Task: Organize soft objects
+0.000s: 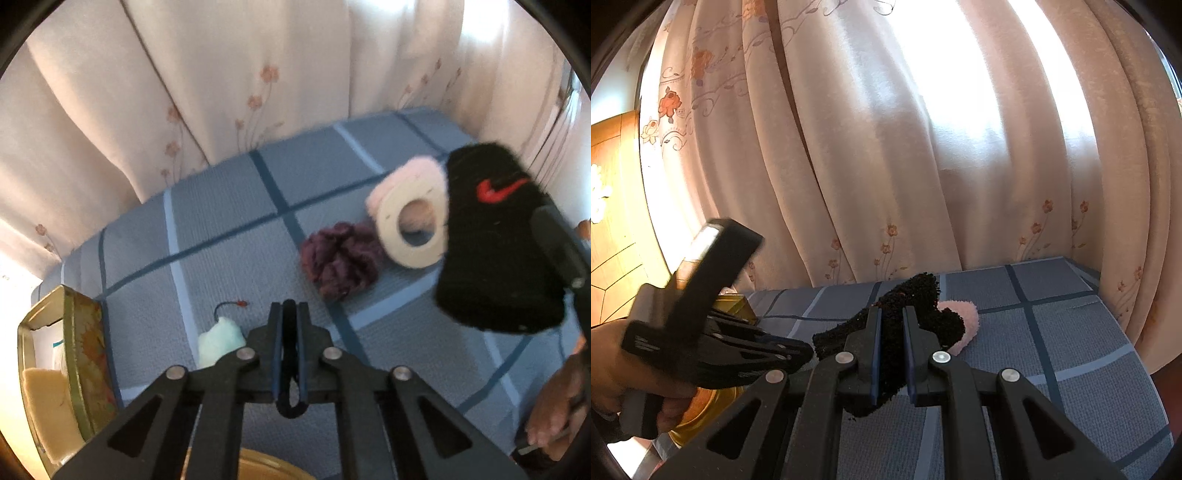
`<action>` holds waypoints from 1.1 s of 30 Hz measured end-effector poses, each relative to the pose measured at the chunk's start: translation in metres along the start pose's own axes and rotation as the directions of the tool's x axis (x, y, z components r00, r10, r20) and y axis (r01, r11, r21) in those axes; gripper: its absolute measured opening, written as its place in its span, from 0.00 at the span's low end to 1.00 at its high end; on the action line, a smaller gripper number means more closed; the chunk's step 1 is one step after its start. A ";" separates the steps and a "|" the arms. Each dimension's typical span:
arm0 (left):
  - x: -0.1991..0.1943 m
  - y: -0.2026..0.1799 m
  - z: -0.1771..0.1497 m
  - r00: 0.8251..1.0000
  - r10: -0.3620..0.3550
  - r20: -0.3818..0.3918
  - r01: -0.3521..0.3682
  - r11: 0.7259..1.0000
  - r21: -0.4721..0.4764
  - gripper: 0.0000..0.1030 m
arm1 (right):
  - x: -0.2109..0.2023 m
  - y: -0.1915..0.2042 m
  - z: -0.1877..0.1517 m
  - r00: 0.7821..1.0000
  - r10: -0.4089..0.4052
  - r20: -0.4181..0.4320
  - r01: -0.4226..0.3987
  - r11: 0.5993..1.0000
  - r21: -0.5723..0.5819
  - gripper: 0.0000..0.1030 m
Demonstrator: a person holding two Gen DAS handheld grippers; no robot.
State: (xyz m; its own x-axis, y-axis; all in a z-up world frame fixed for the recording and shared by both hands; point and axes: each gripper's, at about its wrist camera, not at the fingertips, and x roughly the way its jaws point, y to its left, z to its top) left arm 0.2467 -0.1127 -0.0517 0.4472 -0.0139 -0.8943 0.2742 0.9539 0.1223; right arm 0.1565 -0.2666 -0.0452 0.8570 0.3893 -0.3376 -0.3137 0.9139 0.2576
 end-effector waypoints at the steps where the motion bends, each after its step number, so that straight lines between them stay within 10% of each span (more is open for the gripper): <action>1: -0.006 0.000 -0.001 1.000 -0.008 0.021 0.008 1.000 -0.006 0.04 | -0.001 0.001 0.000 1.000 -0.002 0.003 0.002 1.000 -0.002 0.12; 13: -0.067 0.003 -0.031 0.949 -0.122 0.293 0.148 0.986 -0.071 0.04 | -0.003 0.009 0.001 0.999 -0.020 0.048 0.021 0.999 -0.031 0.12; 33: -0.109 0.008 -0.089 0.812 0.007 0.583 0.112 0.979 -0.168 0.04 | 0.005 0.029 0.002 0.998 0.020 0.067 -0.015 0.997 -0.072 0.12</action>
State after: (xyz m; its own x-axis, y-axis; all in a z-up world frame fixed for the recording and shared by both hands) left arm 0.1242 -0.0768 0.0086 0.8616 -0.1795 -0.4748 0.1758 0.9830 -0.0528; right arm 0.1530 -0.2384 -0.0380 0.8763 0.3985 -0.2707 -0.3549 0.9140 0.1966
